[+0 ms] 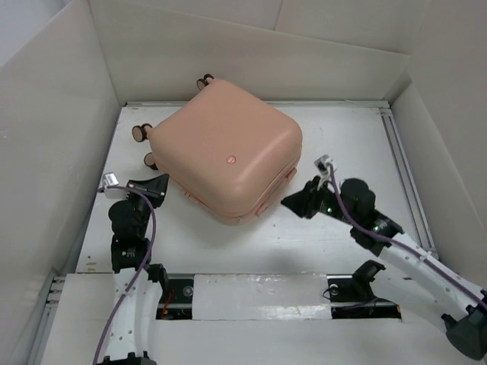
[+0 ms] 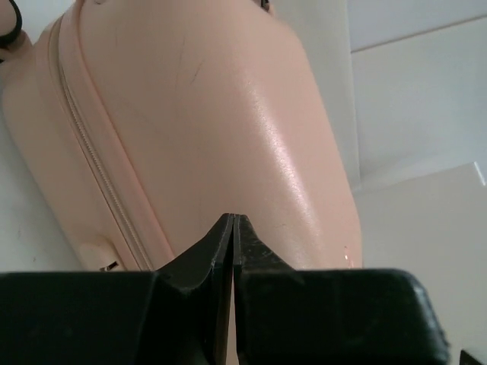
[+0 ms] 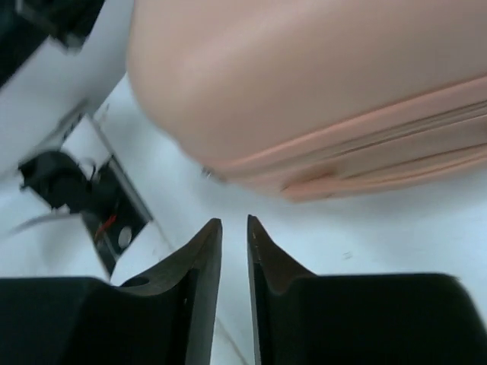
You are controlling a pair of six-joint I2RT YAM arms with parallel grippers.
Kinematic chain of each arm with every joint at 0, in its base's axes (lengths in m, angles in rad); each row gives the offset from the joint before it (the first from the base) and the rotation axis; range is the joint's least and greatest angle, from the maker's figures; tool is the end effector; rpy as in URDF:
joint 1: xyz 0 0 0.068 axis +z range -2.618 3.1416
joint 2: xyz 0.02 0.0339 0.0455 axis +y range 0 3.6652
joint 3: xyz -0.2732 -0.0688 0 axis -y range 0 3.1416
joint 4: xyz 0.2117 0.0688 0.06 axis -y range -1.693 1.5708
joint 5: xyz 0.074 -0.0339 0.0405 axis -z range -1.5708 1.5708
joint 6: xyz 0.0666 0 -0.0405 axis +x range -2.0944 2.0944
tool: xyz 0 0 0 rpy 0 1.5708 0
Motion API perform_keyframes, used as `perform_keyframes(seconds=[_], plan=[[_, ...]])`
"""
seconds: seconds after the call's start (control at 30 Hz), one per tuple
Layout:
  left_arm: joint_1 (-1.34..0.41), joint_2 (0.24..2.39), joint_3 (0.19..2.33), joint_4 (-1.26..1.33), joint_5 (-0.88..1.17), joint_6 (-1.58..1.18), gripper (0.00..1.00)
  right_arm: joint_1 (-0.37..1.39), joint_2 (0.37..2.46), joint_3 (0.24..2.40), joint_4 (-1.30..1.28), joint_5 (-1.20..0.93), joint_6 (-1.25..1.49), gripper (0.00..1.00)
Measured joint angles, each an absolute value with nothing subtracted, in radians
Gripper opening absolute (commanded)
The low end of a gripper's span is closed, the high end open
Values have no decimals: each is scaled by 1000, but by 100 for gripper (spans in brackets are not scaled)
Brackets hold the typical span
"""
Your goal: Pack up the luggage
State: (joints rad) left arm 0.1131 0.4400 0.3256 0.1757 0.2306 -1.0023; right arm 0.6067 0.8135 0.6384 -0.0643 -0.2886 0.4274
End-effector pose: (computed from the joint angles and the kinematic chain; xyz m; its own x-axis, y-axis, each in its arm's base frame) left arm 0.1295 -0.0006 0.2738 -0.0657 -0.8331 -0.5492 0.1142 0.5405 -0.8336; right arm 0.1413 0.1211 0.3016 -0.4980 0.1381 -0.8561 -0.6234 0.6293 0.4641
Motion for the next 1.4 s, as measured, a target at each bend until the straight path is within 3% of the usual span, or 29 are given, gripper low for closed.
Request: perform_keyframes(seconds=[0.07, 0.13, 0.2, 0.23, 0.3, 0.37, 0.53, 0.73, 0.83, 0.97, 1.0, 1.13, 1.4], plan=[[113, 464, 326, 186, 250, -981, 0, 726, 806, 551, 7, -278, 443, 18], [113, 553, 323, 194, 279, -961, 5, 833, 912, 532, 38, -248, 444, 18], [113, 621, 296, 194, 289, -950, 14, 937, 1065, 559, 65, -186, 439, 35], [113, 641, 264, 195, 292, -948, 28, 984, 1139, 587, 65, -148, 434, 45], [113, 622, 181, 188, 298, -950, 37, 1073, 1251, 644, 71, -59, 425, 60], [113, 591, 129, 181, 305, -958, 45, 1144, 1326, 699, 94, 40, 426, 65], [113, 628, 120, 248, 321, -949, 46, 1192, 1368, 710, 225, 277, 479, 68], [113, 772, 122, 391, 368, -950, 39, 1227, 1407, 659, 376, 438, 566, 67], [113, 773, 121, 415, 377, -947, 34, 1253, 1460, 659, 453, 529, 585, 58], [113, 723, 109, 420, 374, -942, 32, 1279, 1544, 665, 537, 659, 611, 34], [113, 713, 107, 421, 373, -942, 31, 1286, 1566, 671, 541, 694, 620, 21], [113, 677, 105, 405, 372, -933, 28, 1314, 1621, 684, 548, 791, 678, 0], [113, 607, 105, 353, 370, -908, 28, 1330, 1631, 695, 548, 839, 754, 0]])
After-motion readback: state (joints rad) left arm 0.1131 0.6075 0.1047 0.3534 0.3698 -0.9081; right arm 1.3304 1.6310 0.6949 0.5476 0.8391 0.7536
